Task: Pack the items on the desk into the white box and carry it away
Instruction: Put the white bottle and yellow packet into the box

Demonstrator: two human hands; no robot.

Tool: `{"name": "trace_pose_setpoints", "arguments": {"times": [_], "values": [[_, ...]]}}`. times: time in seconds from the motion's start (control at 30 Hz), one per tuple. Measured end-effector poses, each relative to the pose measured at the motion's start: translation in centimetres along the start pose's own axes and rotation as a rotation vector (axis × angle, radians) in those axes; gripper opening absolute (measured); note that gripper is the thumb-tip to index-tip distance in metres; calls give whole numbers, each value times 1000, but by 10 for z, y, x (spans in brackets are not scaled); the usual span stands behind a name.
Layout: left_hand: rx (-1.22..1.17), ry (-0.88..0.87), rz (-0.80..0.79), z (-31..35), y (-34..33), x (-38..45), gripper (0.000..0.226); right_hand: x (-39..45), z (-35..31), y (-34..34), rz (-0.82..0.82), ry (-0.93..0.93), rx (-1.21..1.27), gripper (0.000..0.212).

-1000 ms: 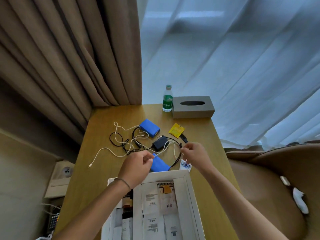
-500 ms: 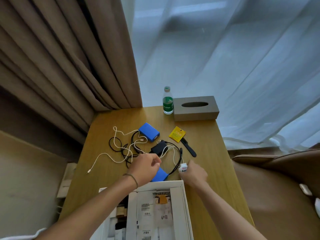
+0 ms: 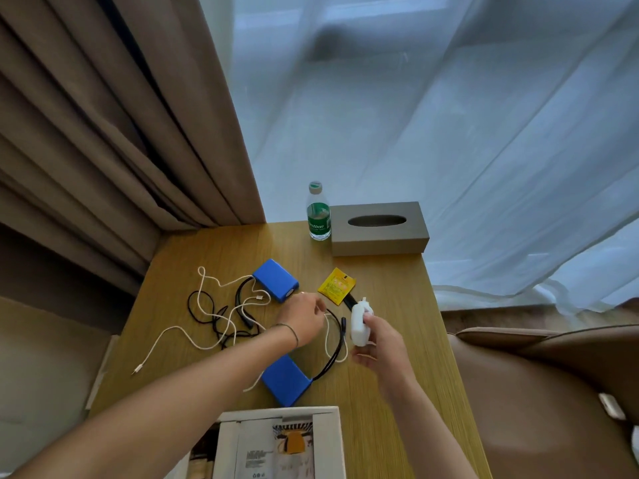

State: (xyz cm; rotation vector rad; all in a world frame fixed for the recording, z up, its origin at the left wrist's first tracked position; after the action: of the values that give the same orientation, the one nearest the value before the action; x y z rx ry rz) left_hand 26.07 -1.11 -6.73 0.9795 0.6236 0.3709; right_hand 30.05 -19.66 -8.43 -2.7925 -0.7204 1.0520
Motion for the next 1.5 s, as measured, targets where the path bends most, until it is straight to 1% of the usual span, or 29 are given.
{"name": "trace_pose_setpoints", "arguments": {"times": [0.1, 0.2, 0.37, 0.5, 0.57, 0.7, 0.8, 0.83, 0.87, 0.9, 0.93, 1.07, 1.13, 1.3, 1.4, 1.5], "values": [[-78, 87, 22, 1, -6, 35, 20, 1, -3, 5, 8, -4, 72, 16], [-68, 121, 32, 3, -14, 63, 34, 3, 2, 7, 26, -25, 107, 16], [84, 152, 48, 11, -30, 84, 61, 4, 14, 9, 46, -69, 146, 21], [207, 181, 38, 17, -38, 94, 73, -1, 16, 9, 37, -78, 117, 24], [209, 196, 26, 20, -38, 98, 75, -4, 17, 8, 33, -76, 100, 24], [118, 200, -14, 20, -37, 101, 68, -12, 14, -3, -5, -61, 78, 23], [7, 178, -12, 16, -34, 98, 60, -21, 8, -14, -25, -58, 75, 41], [-29, 165, -6, 15, -32, 95, 52, -24, 6, -17, -31, -52, 69, 45], [-58, 142, 0, 14, -29, 92, 39, -28, 4, -20, -43, -43, 64, 49], [-81, 113, 3, 15, -24, 87, 25, -33, 1, -24, -58, -34, 60, 51], [-108, 78, 6, 17, -19, 81, 16, -39, -2, -27, -73, -25, 52, 51], [-264, -37, 0, 21, 10, 42, 18, -66, -13, -43, -144, 22, -3, 49], [-325, -67, 8, 16, 28, 20, 16, -81, -17, -52, -183, 61, -35, 52], [-515, -101, 35, -4, 66, -37, 20, -123, -15, -73, -259, 116, -112, 58], [-622, -102, 78, -19, 84, -71, 19, -146, -5, -85, -306, 145, -219, 44], [-711, -99, 94, -38, 95, -103, 17, -162, 13, -93, -290, 118, -363, 32]]}}
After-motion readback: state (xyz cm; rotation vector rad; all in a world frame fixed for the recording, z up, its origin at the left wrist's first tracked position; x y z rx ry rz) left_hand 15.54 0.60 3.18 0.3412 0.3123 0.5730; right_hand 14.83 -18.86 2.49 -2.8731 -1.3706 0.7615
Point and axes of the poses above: each hand's wrist, its own x-axis towards the middle knuckle, its own y-axis out of the back of the hand, z = x × y, the point moved 7 cm from there along x, towards the middle knuckle, and after that the axes turned 2 degrees about x, right-handed, at the moved point
